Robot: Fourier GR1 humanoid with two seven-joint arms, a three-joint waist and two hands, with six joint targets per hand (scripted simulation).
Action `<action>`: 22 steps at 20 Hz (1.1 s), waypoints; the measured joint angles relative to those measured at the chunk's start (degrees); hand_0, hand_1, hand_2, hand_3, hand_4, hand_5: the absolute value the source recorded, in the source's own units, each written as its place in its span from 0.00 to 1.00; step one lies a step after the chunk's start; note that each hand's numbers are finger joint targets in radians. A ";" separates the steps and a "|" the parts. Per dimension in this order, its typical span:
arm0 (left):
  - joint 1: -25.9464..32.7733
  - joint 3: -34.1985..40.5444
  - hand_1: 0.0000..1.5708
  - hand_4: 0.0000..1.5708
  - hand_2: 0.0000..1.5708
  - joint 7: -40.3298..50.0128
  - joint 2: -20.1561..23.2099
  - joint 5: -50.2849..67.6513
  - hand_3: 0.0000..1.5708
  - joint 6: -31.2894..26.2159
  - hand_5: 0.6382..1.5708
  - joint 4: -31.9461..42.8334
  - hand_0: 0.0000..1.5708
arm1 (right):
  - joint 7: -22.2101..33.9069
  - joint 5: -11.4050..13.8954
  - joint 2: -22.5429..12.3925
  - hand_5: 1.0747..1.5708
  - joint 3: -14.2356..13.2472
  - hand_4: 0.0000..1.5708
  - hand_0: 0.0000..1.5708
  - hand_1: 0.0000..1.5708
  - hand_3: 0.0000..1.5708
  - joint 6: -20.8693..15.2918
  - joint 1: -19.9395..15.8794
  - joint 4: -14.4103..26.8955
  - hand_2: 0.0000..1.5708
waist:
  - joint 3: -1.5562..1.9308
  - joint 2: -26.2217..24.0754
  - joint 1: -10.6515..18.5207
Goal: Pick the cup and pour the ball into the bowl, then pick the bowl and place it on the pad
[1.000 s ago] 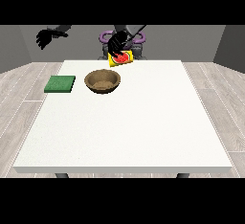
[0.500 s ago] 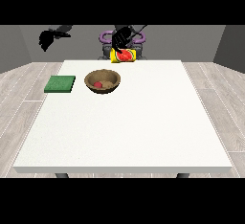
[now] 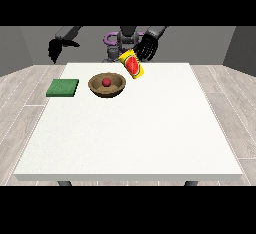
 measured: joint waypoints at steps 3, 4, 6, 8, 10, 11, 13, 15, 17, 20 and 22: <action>4.37 3.85 0.00 0.00 0.00 -4.68 -0.67 12.74 0.00 2.23 0.98 -5.09 0.00 | -0.34 0.73 2.31 1.00 1.16 0.19 0.00 0.00 0.00 -2.09 -2.04 -0.98 0.00 | -0.10 3.84 -0.11; 5.70 4.63 0.00 0.00 0.00 -6.77 -0.80 17.08 0.00 2.25 0.99 -6.96 0.00 | -0.26 1.09 3.03 1.00 1.50 0.19 0.00 0.00 0.00 -3.10 -2.68 -1.27 0.00 | -0.06 4.73 -0.06; 8.09 5.21 0.00 0.00 0.00 -11.19 -1.00 25.30 0.00 0.93 0.99 -10.71 0.00 | -0.22 2.28 5.10 1.00 2.44 0.13 0.00 0.00 0.00 -6.00 -3.98 -1.78 0.00 | 0.12 5.93 0.77; 10.60 5.38 0.00 0.00 0.00 -15.88 -1.12 32.18 0.00 -1.49 0.99 -13.80 0.00 | -0.66 3.58 7.86 1.00 3.31 0.16 0.00 0.00 0.00 -9.64 -4.87 -2.21 0.00 | 0.34 6.94 2.30; 13.95 5.39 0.00 0.00 0.00 -20.91 -1.18 37.70 0.00 -4.26 0.99 -16.10 0.00 | -0.43 4.19 9.53 1.00 3.53 0.20 0.00 0.00 0.00 -12.38 -5.52 -2.26 0.00 | 0.57 7.67 3.86; 14.87 5.60 0.00 0.00 0.00 -23.21 -1.22 39.55 0.00 -5.80 0.99 -16.99 0.00 | -0.68 4.33 10.13 1.00 3.23 0.20 0.00 0.00 0.00 -13.94 -6.31 -2.04 0.00 | 0.68 8.55 4.89; 17.35 6.04 0.00 0.00 0.00 -26.70 -0.87 42.27 0.00 -9.02 0.99 -18.14 0.00 | -1.06 4.83 11.84 1.00 3.34 0.21 0.00 0.00 0.00 -16.59 -6.74 -1.39 0.00 | 0.82 8.56 6.24; 19.01 6.93 0.00 0.00 0.00 -29.87 -0.11 44.49 0.00 -11.83 0.99 -18.78 0.00 | -1.65 5.26 13.06 1.00 3.49 0.20 0.00 0.00 0.00 -18.80 -7.92 -0.45 0.00 | 0.94 9.24 6.94; 20.23 7.98 0.00 0.00 0.00 -31.52 0.83 45.79 0.00 -13.79 0.99 -19.61 0.00 | -2.56 4.97 12.80 0.99 3.14 0.18 0.00 0.00 0.00 -19.26 -9.45 2.07 0.00 | 1.01 9.44 6.89; 20.90 9.47 0.00 0.00 0.00 -31.87 2.46 47.26 0.00 -16.49 0.99 -21.07 0.00 | -3.89 4.60 12.28 0.99 2.56 0.16 0.00 0.00 0.00 -20.10 -11.74 6.13 0.00 | 1.07 9.69 7.06; 20.47 10.12 0.00 0.00 0.00 -31.44 3.10 47.69 0.00 -17.38 0.99 -22.71 0.00 | -5.97 4.16 11.34 0.99 1.71 0.14 0.00 0.00 0.00 -19.95 -13.46 9.49 0.00 | 1.10 10.67 7.46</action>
